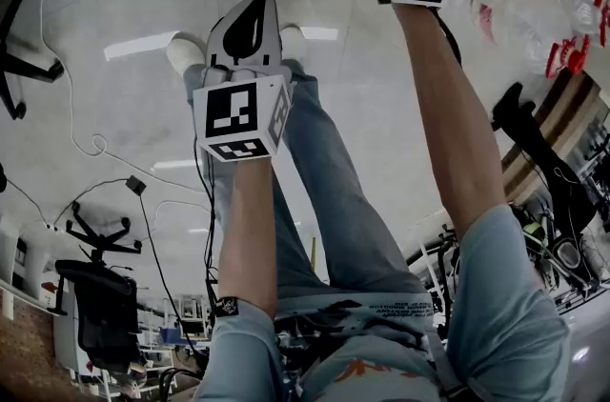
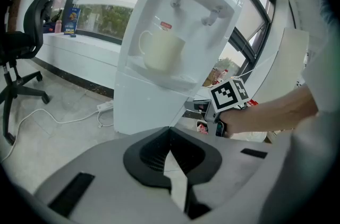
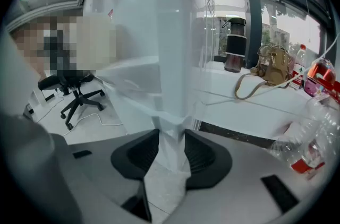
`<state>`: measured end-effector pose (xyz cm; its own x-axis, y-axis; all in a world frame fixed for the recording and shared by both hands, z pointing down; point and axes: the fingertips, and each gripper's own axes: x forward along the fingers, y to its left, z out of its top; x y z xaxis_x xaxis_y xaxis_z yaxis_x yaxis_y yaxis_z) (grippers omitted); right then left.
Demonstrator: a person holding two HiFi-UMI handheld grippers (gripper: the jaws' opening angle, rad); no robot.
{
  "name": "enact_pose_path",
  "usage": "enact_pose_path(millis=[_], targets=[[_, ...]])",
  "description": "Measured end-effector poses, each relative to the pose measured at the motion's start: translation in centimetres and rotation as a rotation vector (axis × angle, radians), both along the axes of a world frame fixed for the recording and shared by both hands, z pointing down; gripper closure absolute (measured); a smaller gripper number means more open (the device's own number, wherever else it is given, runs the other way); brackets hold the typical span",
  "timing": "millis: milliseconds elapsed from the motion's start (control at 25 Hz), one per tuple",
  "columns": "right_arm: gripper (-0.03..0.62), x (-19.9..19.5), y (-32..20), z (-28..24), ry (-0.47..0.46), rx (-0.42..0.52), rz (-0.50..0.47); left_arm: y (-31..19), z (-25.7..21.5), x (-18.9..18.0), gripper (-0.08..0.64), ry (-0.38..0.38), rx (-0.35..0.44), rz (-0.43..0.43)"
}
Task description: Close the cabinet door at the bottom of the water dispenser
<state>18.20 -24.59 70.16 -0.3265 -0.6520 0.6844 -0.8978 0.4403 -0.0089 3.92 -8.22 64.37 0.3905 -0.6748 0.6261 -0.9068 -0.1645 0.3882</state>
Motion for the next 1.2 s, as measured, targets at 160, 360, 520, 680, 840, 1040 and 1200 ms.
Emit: enact_pose_path(millis=[160,360,520,680,840,1040,1200], targets=[[0.43,0.3,-0.8,0.1,0.016,-0.004,0.014,-0.4,-0.3,-0.2,0.538,0.003,0.006,0.002],[0.43,0.2,-0.4,-0.1,-0.013,-0.013,0.027,-0.4,-0.6,-0.4,0.538,-0.002,0.012,0.004],[0.435,0.3,1.7,-0.3,-0.029,-0.041,0.058,-0.5,-1.5,-0.2,0.538,-0.003,0.026,0.013],[0.472,-0.3,4.2,-0.9,-0.064,-0.06,0.079,-1.0,-2.2,-0.5,0.538,-0.005,0.044,0.021],[0.504,-1.7,6.3,-2.2,-0.094,-0.064,0.081,-1.0,-3.3,-1.2,0.538,-0.015,0.058,0.028],[0.528,-3.5,8.1,-5.2,-0.143,-0.065,0.087,-1.2,-5.5,-2.4,0.538,-0.04,0.092,0.044],[0.543,-5.5,9.0,-8.5,-0.207,-0.044,0.099,-1.5,-8.0,-2.7,0.538,-0.089,0.14,0.093]])
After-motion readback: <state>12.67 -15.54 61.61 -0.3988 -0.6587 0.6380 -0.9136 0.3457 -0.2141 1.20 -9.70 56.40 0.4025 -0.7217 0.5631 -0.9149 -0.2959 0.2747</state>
